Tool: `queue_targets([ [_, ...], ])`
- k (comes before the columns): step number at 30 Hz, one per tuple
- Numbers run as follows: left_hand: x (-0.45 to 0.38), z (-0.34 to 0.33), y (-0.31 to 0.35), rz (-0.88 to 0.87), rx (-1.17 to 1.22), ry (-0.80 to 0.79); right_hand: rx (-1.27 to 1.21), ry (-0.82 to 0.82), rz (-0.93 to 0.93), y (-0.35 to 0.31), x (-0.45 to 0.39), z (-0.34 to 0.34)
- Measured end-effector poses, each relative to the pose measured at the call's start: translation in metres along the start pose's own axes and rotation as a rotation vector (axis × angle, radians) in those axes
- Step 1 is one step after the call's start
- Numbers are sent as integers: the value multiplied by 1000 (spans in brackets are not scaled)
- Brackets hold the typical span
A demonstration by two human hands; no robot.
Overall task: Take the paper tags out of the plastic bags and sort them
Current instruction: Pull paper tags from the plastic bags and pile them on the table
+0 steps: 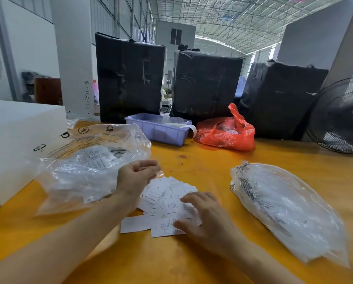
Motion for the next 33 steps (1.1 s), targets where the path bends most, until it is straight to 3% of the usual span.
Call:
queue_targets([
  [4,2,-7,-6,-1,-111,-47,-10,-2,26,2,0,8],
  [11,11,-22,-15,14,-241,-163,-1,-200,-37,-4,-2,-12],
  [21,12,-21,-25,76,-182,-159,-129,-331,-91,-3,-2,-18],
  [28,13,-21,-23,66,-178,-168,-480,-249,-209,3,0,-10],
  [33,15,-22,-22,77,-160,-188,-717,-98,-385,36,6,6],
])
Point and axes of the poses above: each hand's wrist, its own x-axis away from the middle knuckle, its own z-axis out of the back of the hand, y = z × x, the point moved 9 cm from there along -x, towards the middle knuckle, and after that the axes turned 6 degrees about x, right-handed, at the moved point
